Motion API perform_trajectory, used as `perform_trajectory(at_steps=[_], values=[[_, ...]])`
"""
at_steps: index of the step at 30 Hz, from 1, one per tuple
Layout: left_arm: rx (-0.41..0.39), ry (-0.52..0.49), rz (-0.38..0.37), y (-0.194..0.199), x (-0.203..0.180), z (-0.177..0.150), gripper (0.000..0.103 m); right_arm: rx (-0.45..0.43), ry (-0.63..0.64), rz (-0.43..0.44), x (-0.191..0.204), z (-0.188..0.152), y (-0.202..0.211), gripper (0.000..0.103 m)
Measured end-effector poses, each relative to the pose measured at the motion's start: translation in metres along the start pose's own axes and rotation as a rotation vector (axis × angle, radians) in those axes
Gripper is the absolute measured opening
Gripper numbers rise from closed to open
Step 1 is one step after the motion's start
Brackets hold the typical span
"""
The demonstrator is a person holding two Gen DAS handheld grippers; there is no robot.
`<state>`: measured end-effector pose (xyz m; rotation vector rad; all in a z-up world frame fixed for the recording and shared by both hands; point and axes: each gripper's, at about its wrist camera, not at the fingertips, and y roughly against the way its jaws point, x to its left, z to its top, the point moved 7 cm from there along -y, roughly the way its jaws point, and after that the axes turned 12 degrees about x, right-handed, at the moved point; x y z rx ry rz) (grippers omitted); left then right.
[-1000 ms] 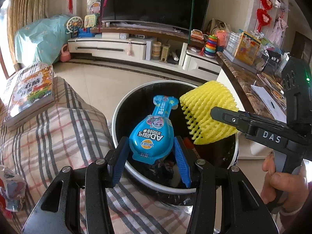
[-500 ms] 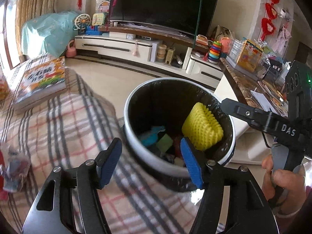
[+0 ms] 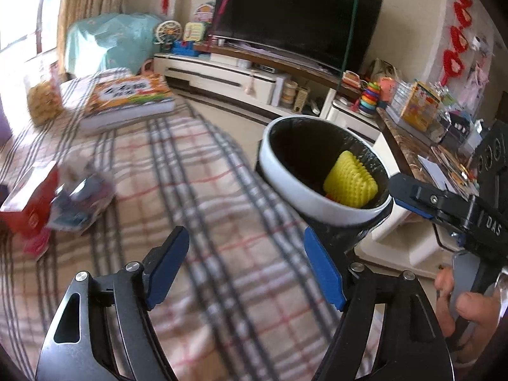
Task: Collect trash
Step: 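Move both open tools back toward the remaining trash on the bed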
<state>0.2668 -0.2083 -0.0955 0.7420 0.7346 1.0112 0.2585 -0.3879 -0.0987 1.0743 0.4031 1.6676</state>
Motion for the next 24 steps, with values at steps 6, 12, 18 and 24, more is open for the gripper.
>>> perform_trajectory(at_steps=[6,12,18,24], values=[[-0.015,0.050,0.019,0.016,0.024,-0.019,0.077,0.019,0.014,0.028,0.026,-0.018,-0.005,0.094],[-0.037,0.085,0.055,0.035,0.049,-0.038,0.078,0.034,0.051,0.047,0.054,-0.033,-0.012,0.097],[-0.052,0.162,0.086,0.051,0.088,-0.057,0.079,0.069,0.103,0.065,0.080,-0.046,-0.026,0.097],[-0.062,0.236,0.110,0.062,0.121,-0.071,0.079,0.099,0.132,0.085,0.102,-0.054,-0.039,0.097]])
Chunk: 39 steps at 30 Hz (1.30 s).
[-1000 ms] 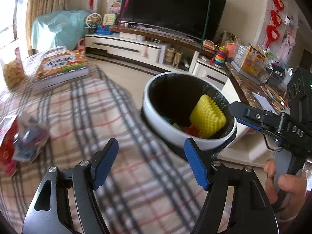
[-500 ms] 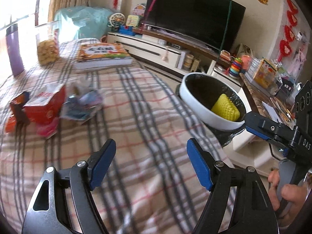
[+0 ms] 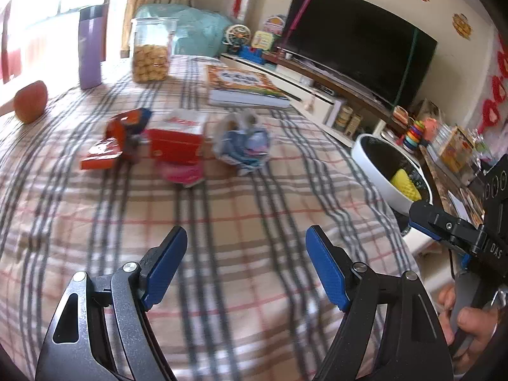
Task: Collect trash
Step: 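Move both open tools back toward the remaining trash on the bed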
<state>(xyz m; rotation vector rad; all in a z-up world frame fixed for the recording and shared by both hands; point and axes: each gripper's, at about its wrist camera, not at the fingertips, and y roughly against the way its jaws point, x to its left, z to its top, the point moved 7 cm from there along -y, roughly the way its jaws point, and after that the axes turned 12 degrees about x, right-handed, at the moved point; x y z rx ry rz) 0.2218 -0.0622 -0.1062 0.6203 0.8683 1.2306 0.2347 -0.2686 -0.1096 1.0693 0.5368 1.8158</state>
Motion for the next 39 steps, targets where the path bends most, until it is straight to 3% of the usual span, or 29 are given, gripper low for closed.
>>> perform_trajectory(at_steps=[25,39], values=[[0.012,0.133,0.063,0.000,0.075,0.001,0.079,0.089,0.060,0.048,0.048,0.010,-0.062,0.097],[-0.003,0.104,0.079,-0.005,0.083,0.028,0.079,0.098,0.088,0.052,0.059,0.033,-0.090,0.097]])
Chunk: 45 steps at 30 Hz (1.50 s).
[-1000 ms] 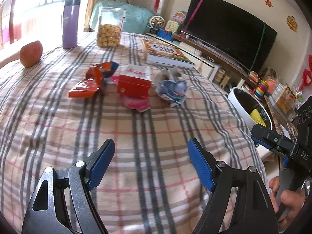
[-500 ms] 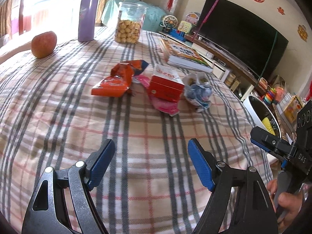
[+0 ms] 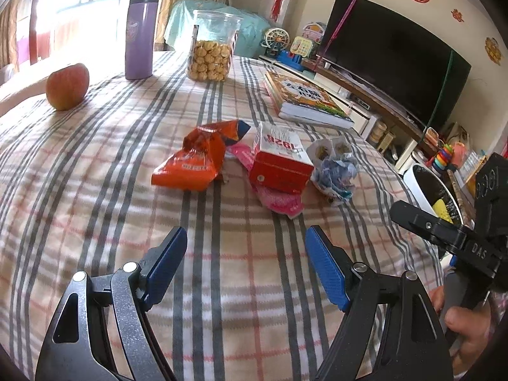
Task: Collect trash
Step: 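Move both open tools back toward the remaining trash on the bed, then grasp the white tissue wrapper with the right tool while the left grasps the orange snack bag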
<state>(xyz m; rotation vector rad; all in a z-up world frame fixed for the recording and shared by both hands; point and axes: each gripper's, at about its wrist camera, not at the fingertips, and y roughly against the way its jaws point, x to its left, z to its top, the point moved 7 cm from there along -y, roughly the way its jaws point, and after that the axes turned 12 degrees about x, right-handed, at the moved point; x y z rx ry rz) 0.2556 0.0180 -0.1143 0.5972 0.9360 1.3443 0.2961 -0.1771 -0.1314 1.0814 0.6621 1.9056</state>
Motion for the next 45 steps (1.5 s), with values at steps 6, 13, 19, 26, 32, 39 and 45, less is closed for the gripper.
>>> perform_trajectory(at_steps=[6,13,19,26,32,39,45], values=[[-0.003,0.006,0.027,-0.006,0.013,0.017,0.079,0.001,0.009,0.003,0.000,0.016,-0.011,0.097],[-0.013,0.002,0.077,-0.019,0.029,0.040,0.079,0.012,0.022,0.010,0.007,0.034,-0.030,0.097],[0.013,0.020,0.058,-0.035,0.039,0.049,0.063,0.031,0.034,0.013,0.014,0.046,-0.050,0.094],[0.025,-0.035,0.043,-0.037,0.027,0.048,0.017,0.054,0.068,-0.004,0.022,0.043,-0.059,0.045],[0.001,-0.053,0.010,-0.026,0.017,0.048,0.006,0.036,0.051,0.017,0.016,0.035,-0.045,0.028],[-0.034,-0.115,-0.023,-0.009,-0.012,0.045,0.004,0.013,0.032,0.028,0.006,0.022,-0.023,0.017],[-0.017,-0.153,-0.060,-0.008,-0.037,0.033,0.003,-0.010,0.010,0.013,-0.008,0.013,-0.006,0.016]])
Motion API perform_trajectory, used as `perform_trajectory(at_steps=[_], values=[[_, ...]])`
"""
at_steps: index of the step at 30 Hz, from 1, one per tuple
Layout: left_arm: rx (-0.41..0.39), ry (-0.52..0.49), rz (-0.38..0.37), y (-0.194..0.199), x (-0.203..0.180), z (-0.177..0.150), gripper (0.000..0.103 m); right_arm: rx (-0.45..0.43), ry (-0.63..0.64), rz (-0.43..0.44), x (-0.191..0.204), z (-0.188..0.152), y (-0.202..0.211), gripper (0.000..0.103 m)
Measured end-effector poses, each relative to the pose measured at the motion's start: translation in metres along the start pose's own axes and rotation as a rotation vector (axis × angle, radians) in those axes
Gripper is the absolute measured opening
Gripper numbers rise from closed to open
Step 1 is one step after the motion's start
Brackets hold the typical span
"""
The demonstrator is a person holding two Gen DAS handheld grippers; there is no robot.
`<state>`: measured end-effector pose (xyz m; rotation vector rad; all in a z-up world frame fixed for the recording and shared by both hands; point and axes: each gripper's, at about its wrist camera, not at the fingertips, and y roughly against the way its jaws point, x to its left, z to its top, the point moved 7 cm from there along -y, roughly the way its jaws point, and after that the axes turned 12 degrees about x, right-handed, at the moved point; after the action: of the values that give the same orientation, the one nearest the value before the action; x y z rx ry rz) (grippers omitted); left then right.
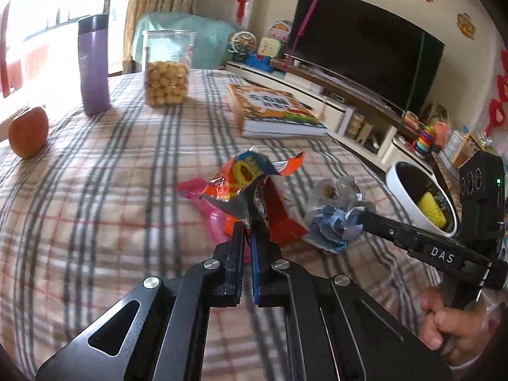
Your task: Collect trash
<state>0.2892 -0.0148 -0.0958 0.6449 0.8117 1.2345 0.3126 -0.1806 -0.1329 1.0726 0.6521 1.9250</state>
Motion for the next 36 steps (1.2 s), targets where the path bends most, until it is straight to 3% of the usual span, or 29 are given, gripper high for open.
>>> perform_trajectory(at_steps=[4,7,9,11,13,16,18,25,36], values=[[0.005,-0.020,-0.012,-0.001,-0.013,-0.004,0.003,-0.007,-0.001,-0.013,-0.006,-0.003,0.009,0.016],[0.013,-0.020,-0.014,-0.003,-0.016,-0.005,0.003,0.014,-0.006,-0.005,-0.007,-0.001,0.009,0.026],[0.013,-0.016,-0.015,-0.002,-0.016,-0.006,0.003,0.013,-0.010,-0.015,-0.007,0.004,0.005,0.067],[0.014,-0.010,-0.018,-0.001,-0.015,-0.007,0.003,-0.003,-0.003,-0.034,-0.007,0.008,0.004,0.081],[0.016,-0.007,-0.021,-0.001,-0.015,-0.007,0.003,0.023,0.005,-0.051,-0.007,0.011,-0.008,0.080],[0.016,-0.007,-0.024,-0.001,-0.017,-0.008,0.003,0.078,-0.002,-0.031,-0.007,0.009,-0.026,0.068],[0.016,-0.008,-0.028,-0.002,-0.020,-0.008,0.003,0.077,0.007,-0.026,-0.005,0.008,-0.026,0.020],[0.011,-0.036,-0.052,0.003,-0.038,-0.008,0.003,0.035,-0.014,0.008,-0.007,-0.003,0.001,0.019],[0.031,-0.094,-0.106,0.003,-0.081,-0.017,0.003,-0.046,-0.052,-0.011,-0.029,-0.013,0.053,0.019]])
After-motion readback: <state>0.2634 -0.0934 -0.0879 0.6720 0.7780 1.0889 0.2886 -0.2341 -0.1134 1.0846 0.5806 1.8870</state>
